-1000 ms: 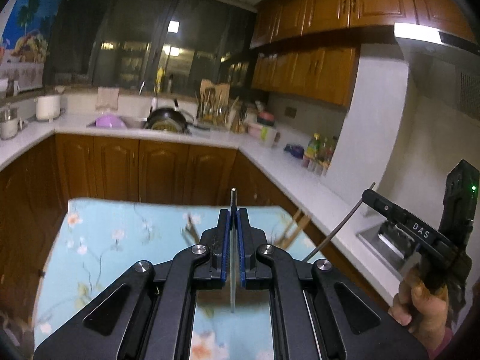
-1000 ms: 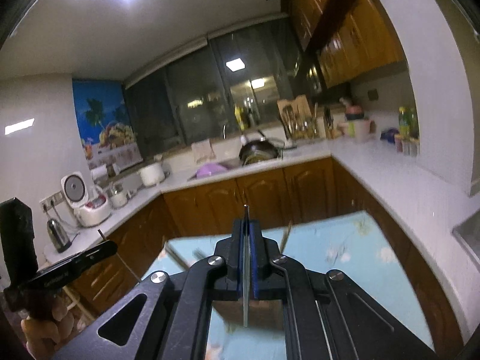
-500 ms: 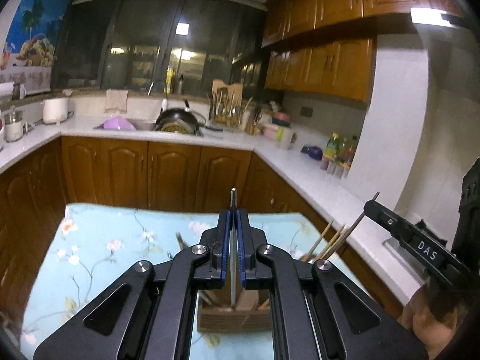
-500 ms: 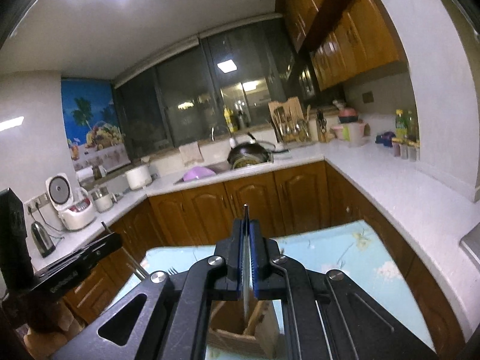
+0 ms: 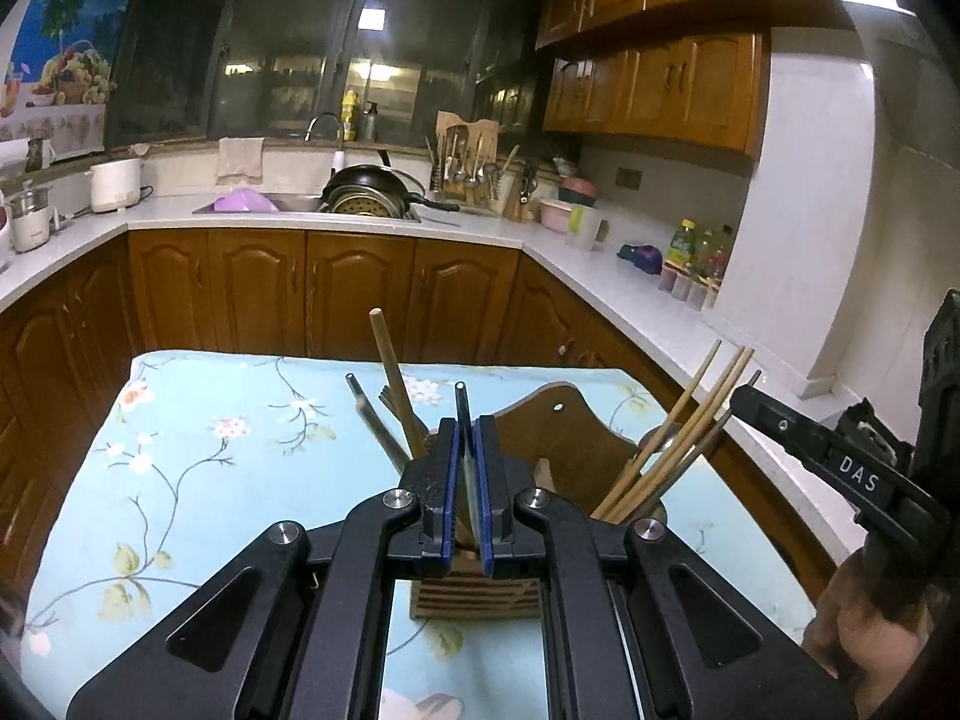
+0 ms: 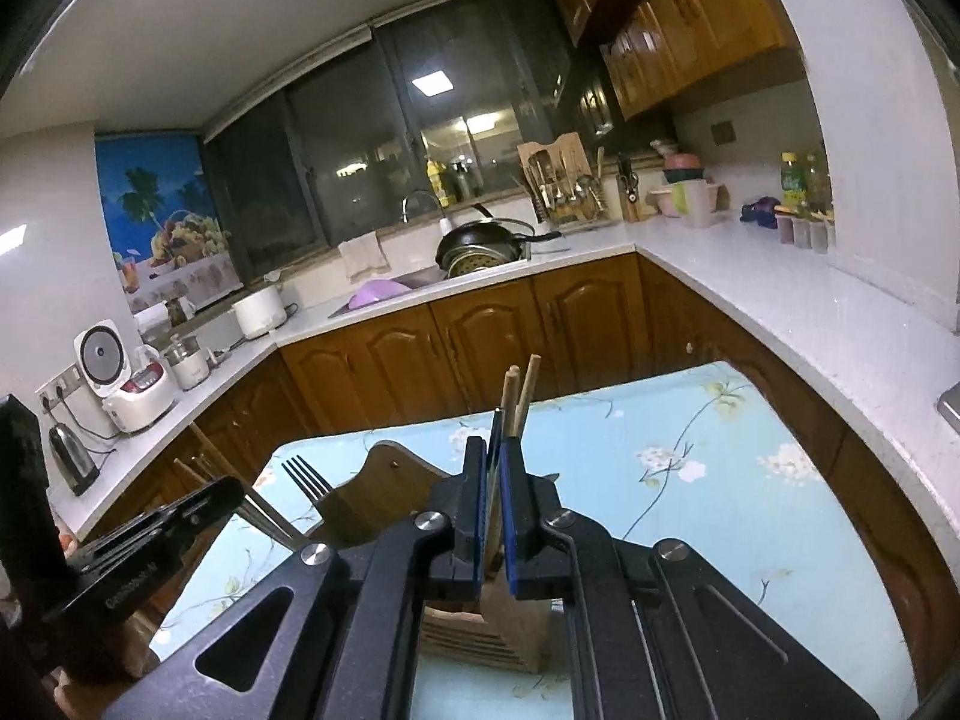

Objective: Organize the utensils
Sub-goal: 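Lower both steel utensils into the holder and open both tools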

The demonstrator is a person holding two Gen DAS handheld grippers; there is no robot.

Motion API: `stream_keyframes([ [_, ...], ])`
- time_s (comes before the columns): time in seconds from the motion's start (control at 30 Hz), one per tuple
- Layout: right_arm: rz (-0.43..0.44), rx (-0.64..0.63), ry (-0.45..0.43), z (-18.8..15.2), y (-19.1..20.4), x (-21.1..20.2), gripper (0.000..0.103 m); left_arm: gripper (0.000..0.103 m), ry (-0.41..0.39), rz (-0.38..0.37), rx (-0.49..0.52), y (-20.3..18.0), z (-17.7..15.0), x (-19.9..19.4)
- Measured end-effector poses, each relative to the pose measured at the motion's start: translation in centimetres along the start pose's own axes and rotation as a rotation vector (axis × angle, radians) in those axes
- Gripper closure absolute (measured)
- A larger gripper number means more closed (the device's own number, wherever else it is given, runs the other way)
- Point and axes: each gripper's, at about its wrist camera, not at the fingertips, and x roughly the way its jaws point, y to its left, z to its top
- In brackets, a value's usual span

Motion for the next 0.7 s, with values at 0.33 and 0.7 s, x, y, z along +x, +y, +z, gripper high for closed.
stream_keyframes([
  [0.33,0.003,0.018,0.026,0.1,-0.5,0.7,0.098,0.098,0.015,0.000,-0.006,0.5,0.1,0.2],
  [0.7,0.014,0.045,0.015,0.1,-0.7,-0.2,0.081,0.081,0.013,-0.008,-0.021,0.6,0.4,-1.0],
])
